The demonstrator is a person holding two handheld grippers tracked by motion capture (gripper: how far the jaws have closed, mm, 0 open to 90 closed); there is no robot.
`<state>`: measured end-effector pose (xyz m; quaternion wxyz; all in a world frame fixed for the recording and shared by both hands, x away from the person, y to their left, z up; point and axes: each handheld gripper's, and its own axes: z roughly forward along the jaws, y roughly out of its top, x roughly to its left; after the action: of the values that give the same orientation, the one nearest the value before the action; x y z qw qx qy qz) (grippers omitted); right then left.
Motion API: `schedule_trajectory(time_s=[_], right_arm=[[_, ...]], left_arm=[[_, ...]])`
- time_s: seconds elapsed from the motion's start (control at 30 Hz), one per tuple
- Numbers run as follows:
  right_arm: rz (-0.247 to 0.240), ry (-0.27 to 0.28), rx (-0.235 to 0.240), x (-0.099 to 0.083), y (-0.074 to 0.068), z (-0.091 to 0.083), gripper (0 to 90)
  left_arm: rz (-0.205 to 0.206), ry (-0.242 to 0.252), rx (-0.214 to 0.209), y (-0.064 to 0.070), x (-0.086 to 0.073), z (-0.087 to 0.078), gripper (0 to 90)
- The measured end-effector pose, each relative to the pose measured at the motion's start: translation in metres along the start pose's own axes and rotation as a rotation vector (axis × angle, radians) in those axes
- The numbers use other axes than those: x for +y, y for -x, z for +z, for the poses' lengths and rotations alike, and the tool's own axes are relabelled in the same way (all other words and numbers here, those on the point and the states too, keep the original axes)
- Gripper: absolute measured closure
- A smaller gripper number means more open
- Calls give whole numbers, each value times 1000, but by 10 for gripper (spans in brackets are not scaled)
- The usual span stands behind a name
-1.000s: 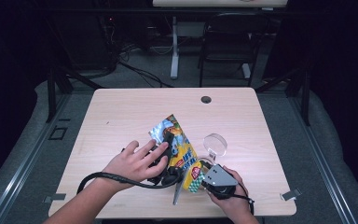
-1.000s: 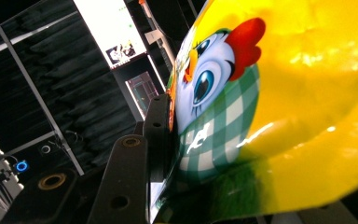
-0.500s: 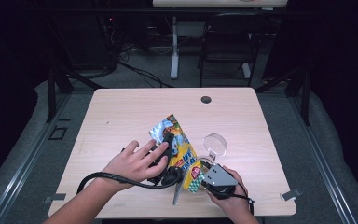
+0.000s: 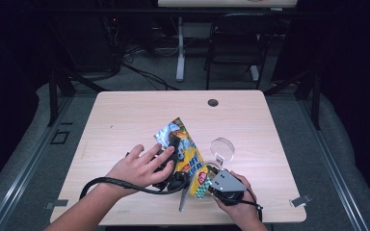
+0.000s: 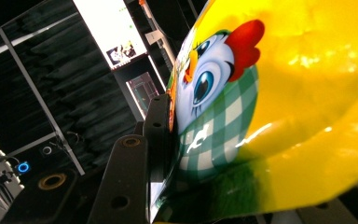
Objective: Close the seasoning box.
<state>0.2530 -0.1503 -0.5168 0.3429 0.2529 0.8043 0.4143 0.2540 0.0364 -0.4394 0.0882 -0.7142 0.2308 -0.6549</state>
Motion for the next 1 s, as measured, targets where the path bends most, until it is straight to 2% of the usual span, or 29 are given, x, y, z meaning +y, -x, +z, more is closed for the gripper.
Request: schedule_trajectory(time_s=[1.0], right_arm=[[6,-1,5,0,1,0,709]], left_arm=[[9,4,5,-2,2,-2,685]])
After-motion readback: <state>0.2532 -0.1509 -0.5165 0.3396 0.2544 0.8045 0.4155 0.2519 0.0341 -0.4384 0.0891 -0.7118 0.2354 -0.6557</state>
